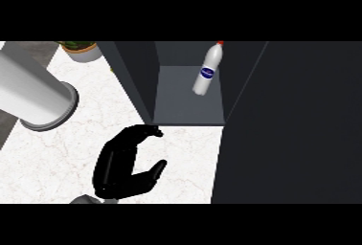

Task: Pick up the bottled water, place it into the cabinet and close the cabinet

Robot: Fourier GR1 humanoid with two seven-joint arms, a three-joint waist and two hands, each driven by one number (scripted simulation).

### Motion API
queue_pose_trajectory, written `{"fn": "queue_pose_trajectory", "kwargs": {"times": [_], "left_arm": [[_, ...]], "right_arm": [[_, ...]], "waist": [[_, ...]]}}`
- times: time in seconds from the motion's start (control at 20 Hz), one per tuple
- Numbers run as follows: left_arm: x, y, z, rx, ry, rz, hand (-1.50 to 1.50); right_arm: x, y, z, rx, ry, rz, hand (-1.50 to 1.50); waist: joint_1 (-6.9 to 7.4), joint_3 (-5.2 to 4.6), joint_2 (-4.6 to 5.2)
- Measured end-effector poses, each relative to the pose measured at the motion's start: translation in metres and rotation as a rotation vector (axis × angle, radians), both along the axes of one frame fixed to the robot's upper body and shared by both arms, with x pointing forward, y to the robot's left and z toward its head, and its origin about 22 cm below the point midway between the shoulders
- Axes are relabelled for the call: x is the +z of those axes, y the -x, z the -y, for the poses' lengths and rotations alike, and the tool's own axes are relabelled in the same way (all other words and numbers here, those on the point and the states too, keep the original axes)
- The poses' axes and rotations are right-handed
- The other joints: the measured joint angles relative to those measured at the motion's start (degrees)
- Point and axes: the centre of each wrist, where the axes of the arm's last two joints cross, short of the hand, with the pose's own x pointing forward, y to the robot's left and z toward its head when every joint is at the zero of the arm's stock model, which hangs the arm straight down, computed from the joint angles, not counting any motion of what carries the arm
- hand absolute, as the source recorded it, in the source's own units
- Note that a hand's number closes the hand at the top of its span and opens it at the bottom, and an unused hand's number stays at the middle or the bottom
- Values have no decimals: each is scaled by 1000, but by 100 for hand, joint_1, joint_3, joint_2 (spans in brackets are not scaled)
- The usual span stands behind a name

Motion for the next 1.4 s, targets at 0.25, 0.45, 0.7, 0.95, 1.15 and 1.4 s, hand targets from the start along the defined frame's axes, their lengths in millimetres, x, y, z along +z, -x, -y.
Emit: {"fn": "queue_pose_trajectory", "kwargs": {"times": [0.25, 0.45, 0.7, 0.95, 1.15, 1.4], "left_arm": [[4, 16, -34, 65, 13, -4, -150], [7, 30, -60, 88, 47, -15, -150], [13, 44, -84, 104, 75, -32, -150], [16, 55, -104, 118, 79, -40, -150], [21, 62, -122, 118, 75, -36, -150], [27, 68, -138, 97, 75, -33, -150]], "right_arm": [[1, 1, -9, 90, -37, 2, 150], [2, 2, -16, 144, -48, -20, 150], [5, 0, -24, 238, -41, -34, 150], [7, -6, -27, 293, -9, -10, 150], [8, -8, -32, 261, -11, -12, 150], [7, -9, -38, 230, -32, -24, 150]], "waist": [[-33, -7, -12], [-1, -18, -19], [66, -37, -39], [177, -63, -52], [267, -73, -22], [428, -73, 42]]}}
